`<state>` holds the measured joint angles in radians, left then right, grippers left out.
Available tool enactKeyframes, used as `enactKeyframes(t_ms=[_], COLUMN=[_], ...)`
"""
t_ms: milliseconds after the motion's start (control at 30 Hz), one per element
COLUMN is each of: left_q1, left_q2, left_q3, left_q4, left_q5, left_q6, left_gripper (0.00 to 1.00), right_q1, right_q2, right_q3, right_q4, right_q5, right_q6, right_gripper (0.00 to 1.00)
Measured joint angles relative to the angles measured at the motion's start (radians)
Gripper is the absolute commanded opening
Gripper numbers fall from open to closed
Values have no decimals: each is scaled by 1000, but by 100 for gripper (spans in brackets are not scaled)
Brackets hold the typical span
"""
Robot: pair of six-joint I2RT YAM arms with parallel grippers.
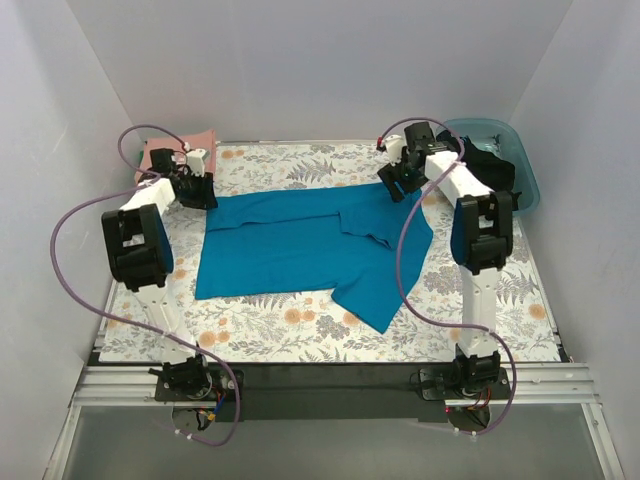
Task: Fold and stack the t-shirts
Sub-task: Fold the tshirt
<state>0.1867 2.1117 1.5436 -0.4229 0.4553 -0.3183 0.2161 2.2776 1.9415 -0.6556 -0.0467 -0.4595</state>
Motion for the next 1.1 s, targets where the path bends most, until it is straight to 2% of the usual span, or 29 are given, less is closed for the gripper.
enactKeyframes(t_ms=[67,167,300,433,500,633,700,933,1100], left_q1=[2,9,15,18,18,18,18,18,18], left_q2=[-92,-280,-496,-612,-641,-701,-753,-892,-894], left_q3=[-55,-147,-246,-351,-415,-553,-626,-753,-786], left_q4=[-32,-83,-140,-232,-275,-337,-356,-367,-354], left_q5=[32,88,160,219,236,241,239,208,179], left_q6=[8,35,88,147,175,220,246,320,350], left_gripper=[46,51,52,52,52,52,52,52,52], right_q1=[-1,-1,9,64,115,232,253,258,280], right_q2=[-114,-336,-613,-798,-830,-853,-864,-871,-871], right_q3=[-86,-209,-367,-627,-747,-971,-1039,-1110,-1133], right_q4=[-13,-46,-86,-132,-159,-146,-134,-18,43], right_q5=[-48,-124,-219,-261,-264,-216,-187,-114,-90], right_q6=[-19,-61,-140,-216,-238,-252,-252,-248,-221], right_gripper=[91,91,77,66,63,62,61,62,62])
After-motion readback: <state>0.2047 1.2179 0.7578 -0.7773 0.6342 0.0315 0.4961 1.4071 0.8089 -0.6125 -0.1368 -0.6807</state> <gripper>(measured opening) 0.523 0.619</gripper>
